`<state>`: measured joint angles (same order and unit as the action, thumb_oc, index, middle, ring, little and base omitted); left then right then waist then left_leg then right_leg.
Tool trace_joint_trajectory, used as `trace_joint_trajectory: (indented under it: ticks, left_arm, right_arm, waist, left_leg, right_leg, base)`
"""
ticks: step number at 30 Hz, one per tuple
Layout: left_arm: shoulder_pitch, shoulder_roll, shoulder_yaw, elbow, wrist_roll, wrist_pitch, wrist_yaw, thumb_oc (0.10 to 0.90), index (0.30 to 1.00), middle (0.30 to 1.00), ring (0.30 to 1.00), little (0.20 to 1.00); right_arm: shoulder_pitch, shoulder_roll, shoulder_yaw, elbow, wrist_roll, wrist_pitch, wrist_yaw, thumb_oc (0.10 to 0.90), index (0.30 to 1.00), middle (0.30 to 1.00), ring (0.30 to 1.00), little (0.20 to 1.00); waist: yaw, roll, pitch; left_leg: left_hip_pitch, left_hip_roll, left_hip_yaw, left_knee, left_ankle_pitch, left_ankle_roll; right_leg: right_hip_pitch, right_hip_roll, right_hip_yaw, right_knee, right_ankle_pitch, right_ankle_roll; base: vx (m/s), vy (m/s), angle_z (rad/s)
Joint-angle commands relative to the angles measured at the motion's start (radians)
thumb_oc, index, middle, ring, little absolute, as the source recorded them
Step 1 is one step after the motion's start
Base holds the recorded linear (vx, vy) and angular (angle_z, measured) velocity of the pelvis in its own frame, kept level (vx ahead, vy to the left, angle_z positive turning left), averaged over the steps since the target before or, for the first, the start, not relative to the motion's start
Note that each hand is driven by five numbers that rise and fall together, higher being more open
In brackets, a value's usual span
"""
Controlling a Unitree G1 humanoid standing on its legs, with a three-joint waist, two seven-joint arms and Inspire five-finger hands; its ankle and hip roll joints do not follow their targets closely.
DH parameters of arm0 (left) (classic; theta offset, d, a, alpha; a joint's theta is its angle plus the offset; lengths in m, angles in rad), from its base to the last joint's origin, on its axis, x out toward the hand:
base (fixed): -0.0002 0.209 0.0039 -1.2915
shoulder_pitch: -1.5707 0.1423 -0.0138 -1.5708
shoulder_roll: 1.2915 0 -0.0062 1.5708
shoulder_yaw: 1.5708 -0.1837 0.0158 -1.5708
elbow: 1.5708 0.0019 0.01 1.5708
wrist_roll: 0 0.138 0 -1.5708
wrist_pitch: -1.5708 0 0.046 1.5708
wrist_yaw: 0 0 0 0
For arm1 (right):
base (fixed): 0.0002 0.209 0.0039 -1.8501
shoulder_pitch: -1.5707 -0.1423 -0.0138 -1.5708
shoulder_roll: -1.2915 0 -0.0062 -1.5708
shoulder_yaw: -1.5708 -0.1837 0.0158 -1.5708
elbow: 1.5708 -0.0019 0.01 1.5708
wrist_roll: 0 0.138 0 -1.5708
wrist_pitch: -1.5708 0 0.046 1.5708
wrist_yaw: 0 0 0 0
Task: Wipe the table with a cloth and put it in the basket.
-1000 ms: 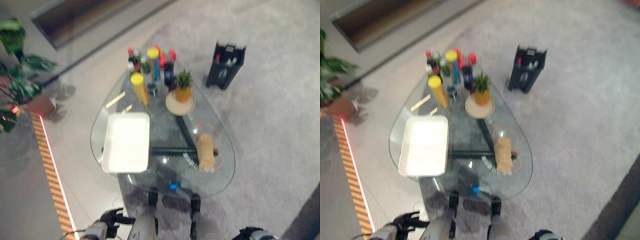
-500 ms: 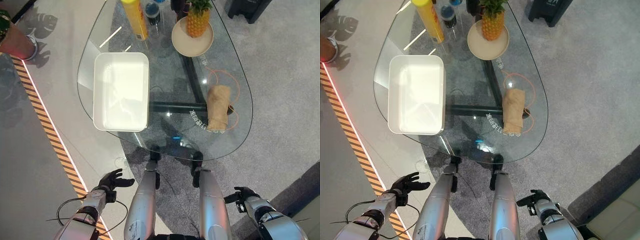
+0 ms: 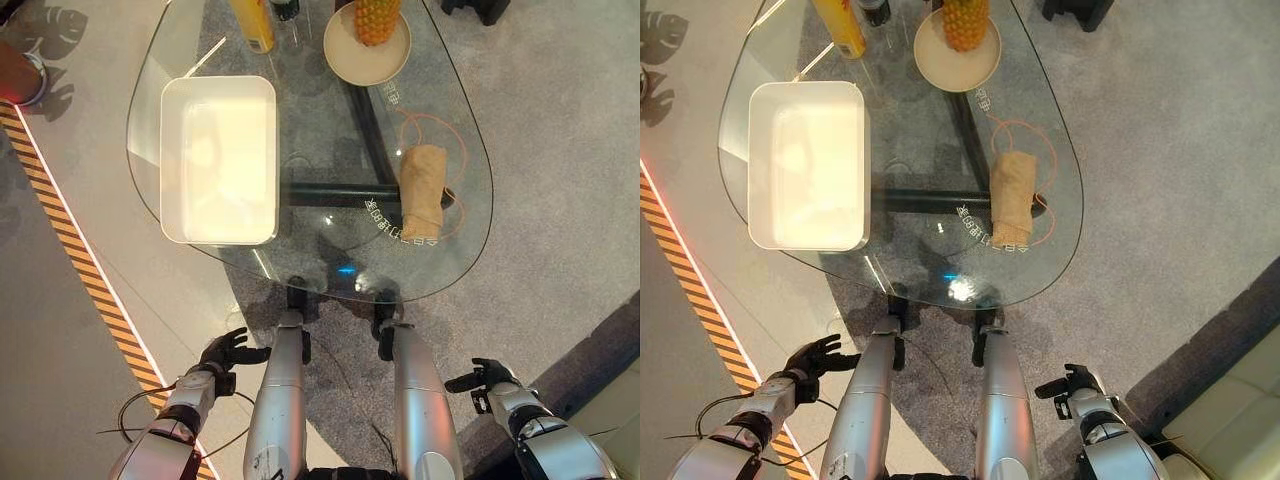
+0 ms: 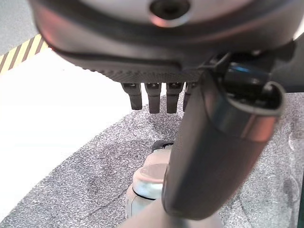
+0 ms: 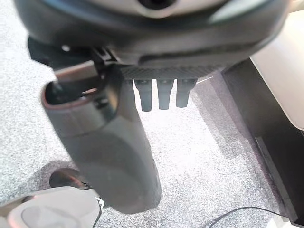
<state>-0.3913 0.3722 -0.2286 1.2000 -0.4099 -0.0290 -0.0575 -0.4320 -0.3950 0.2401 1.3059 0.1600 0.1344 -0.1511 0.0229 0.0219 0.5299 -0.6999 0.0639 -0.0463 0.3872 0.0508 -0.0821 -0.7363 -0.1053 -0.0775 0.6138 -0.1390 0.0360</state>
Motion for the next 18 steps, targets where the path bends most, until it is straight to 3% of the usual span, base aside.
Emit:
trace_joint_trajectory:
  ticks: [1,9,12,18]
  left_arm:
    - [0.07,0.036,-0.011,0.01,-0.004,-0.013,0.006,0.8,0.9,0.9,0.9,0.9]
    - [0.069,0.04,-0.015,0.015,-0.001,-0.02,0.004,0.8,0.9,0.9,0.9,0.9]
    - [0.074,0.046,-0.017,0.01,0.006,-0.012,-0.004,0.8,0.9,0.9,0.9,0.9]
    - [0.09,0.062,-0.023,0.011,0.004,-0.012,-0.004,0.8,0.9,0.9,0.9,0.9]
  right_arm:
    - [0.09,-0.072,-0.012,0.006,0.03,0.001,-0.025,0.8,0.9,0.9,0.9,0.9]
    - [0.091,-0.079,-0.022,0.008,0.073,-0.044,-0.063,0.8,0.9,0.9,0.9,0.9]
    - [0.084,-0.091,-0.043,-0.003,0.114,-0.089,-0.107,0.8,0.9,0.9,0.9,0.9]
    - [0.02,-0.172,-0.128,-0.108,0.2,-0.244,-0.274,0.8,0.9,0.9,0.9,0.9]
  waist:
    - [-0.004,0.008,-0.01]
    - [-0.003,0.006,-0.01]
    - [-0.001,0.007,-0.01]
    - [-0.001,-0.001,-0.01]
  left_leg:
    - [-0.026,-0.013,0.037,0.198,-0.121,0.055]
    - [-0.035,-0.016,0.039,0.211,-0.125,0.049]
    - [-0.031,-0.018,0.039,0.213,-0.127,0.05]
    - [-0.031,-0.013,0.039,0.233,-0.14,0.052]
  right_leg:
    - [0.012,-0.01,-0.013,0.009,0.039,-0.01]
    - [0.015,-0.011,-0.017,0.004,0.038,-0.012]
    - [0.018,-0.013,-0.019,0.009,0.037,-0.011]
    - [0.022,-0.012,-0.02,0.019,0.037,-0.011]
  base:
    - [0.0,0.0,0.0]
    - [0.02,-0.005,0.01]
    - [0.05,-0.024,0.01]
    - [0.04,-0.027,0.0]
